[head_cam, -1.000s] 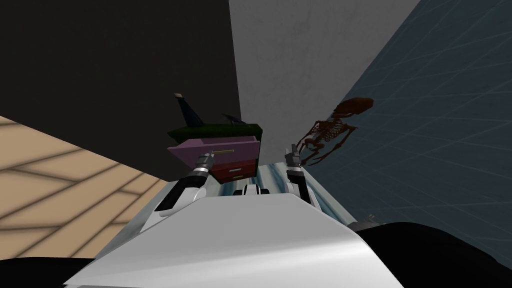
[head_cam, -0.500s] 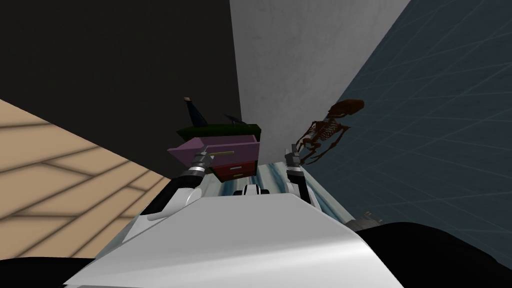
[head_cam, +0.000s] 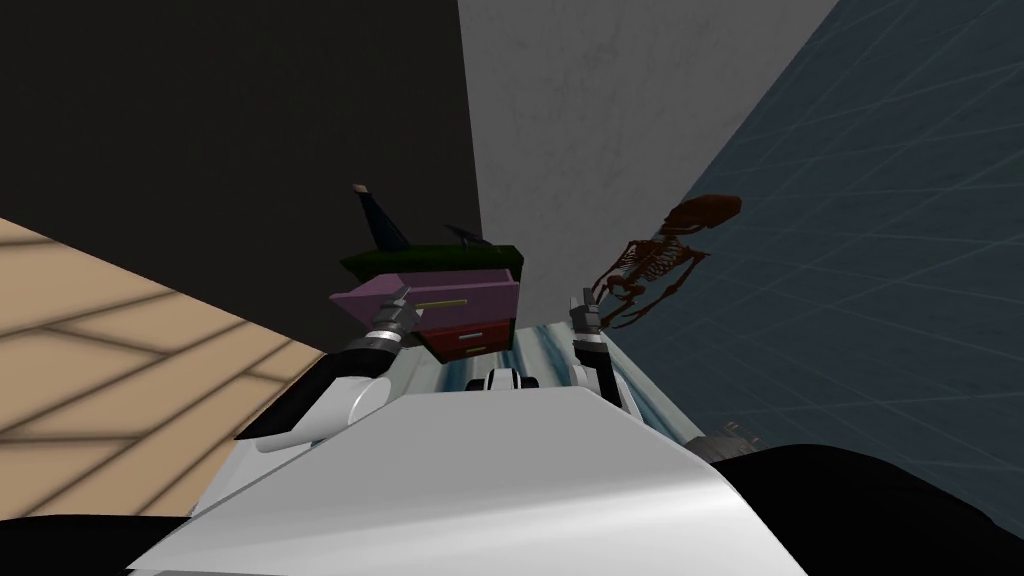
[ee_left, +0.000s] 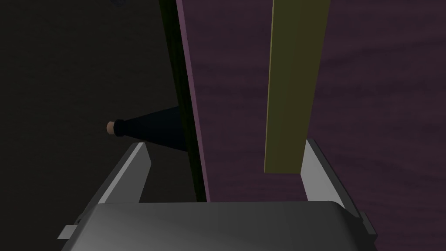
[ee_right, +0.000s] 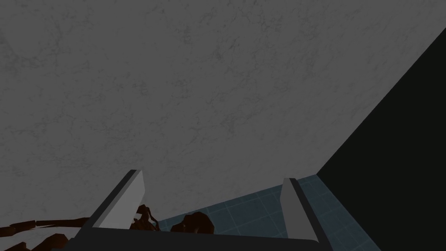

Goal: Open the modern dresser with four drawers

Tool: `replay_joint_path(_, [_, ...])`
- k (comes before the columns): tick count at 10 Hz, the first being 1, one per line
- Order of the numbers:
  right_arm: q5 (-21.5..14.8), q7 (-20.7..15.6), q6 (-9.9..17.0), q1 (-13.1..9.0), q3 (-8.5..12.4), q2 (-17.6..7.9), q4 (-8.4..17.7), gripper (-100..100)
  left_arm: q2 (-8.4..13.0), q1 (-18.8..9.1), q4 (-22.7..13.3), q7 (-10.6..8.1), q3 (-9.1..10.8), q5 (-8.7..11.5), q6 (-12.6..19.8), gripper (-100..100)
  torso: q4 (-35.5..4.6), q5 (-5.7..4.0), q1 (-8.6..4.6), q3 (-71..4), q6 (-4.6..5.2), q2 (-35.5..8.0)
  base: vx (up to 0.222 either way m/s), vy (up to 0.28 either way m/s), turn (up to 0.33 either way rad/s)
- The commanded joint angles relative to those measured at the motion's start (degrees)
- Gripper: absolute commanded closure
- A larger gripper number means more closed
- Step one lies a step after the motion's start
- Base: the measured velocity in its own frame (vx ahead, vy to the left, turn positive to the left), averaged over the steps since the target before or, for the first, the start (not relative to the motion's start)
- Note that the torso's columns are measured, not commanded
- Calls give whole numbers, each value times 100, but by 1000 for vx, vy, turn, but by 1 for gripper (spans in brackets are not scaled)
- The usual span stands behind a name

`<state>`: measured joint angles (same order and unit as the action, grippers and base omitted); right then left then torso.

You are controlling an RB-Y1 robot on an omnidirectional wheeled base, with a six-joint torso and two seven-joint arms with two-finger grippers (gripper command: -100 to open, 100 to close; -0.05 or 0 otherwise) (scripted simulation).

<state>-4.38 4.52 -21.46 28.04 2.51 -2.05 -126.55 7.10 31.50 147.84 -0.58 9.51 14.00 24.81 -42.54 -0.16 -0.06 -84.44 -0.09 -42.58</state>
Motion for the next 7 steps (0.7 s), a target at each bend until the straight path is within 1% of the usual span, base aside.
replay_joint_path(1, [0, 0, 0, 0, 0, 0, 0, 0, 56, -11, 76, -30, 77, 78, 138, -100, -11, -7, 1, 4, -8, -10, 5, 0, -7])
replay_joint_path(2, [0, 0, 0, 0, 0, 0, 0, 0, 62, -9, 78, -39, 83, 89, 172, 0, -2, 1, 0, 6, -2, -8, 0, 0, 0])
replay_joint_path(7, [0, 0, 0, 0, 0, 0, 0, 0, 60, 10, 44, -40, 69, 91, 201, 0, 21, 13, 4, -12, 8, 26, 0, 0, 0])
